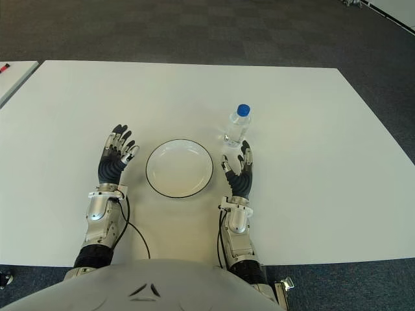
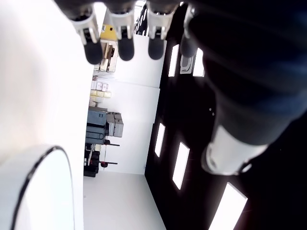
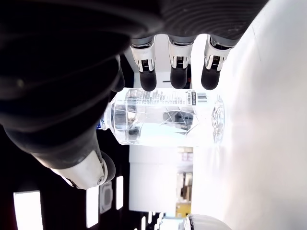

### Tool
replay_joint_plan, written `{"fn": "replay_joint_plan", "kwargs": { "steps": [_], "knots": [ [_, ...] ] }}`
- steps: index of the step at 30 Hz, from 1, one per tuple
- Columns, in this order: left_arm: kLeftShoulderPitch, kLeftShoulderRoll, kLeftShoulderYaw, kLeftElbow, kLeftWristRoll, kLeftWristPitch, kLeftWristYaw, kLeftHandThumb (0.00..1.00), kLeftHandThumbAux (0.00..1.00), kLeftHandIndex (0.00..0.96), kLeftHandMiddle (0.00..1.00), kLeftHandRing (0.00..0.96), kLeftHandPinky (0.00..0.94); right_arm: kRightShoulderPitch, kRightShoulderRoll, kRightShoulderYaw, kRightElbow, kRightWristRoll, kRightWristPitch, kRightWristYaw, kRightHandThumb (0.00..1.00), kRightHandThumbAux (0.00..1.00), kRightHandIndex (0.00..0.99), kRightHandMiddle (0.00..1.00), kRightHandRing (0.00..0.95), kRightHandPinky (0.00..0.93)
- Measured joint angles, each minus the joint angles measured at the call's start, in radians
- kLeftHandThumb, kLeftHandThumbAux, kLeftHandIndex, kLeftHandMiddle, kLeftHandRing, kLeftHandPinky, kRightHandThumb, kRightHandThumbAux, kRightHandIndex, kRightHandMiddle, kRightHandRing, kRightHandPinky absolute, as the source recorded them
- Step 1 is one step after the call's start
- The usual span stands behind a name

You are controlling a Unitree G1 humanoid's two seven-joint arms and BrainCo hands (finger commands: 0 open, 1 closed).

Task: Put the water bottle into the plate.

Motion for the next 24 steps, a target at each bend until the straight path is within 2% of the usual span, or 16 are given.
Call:
{"fn": "replay_joint_plan", "kwargs": {
  "steps": [17,24],
  "knots": [
    [-0.007,0.006,-0.002,0.020,0.044,0.010,0.068,0.175,0.755,0.053,0.075,0.075,0.103,0.000,0.000,0.000,0.000,-0.002,0.000,-0.003,0.132,0.751,0.028,0.042,0.051,0.101],
    [-0.004,0.005,-0.011,0.009,0.083,0.010,0.097,0.170,0.767,0.052,0.077,0.074,0.102,-0.003,-0.001,-0.001,0.000,-0.052,0.007,-0.073,0.145,0.725,0.048,0.073,0.077,0.103]
  ]
}}
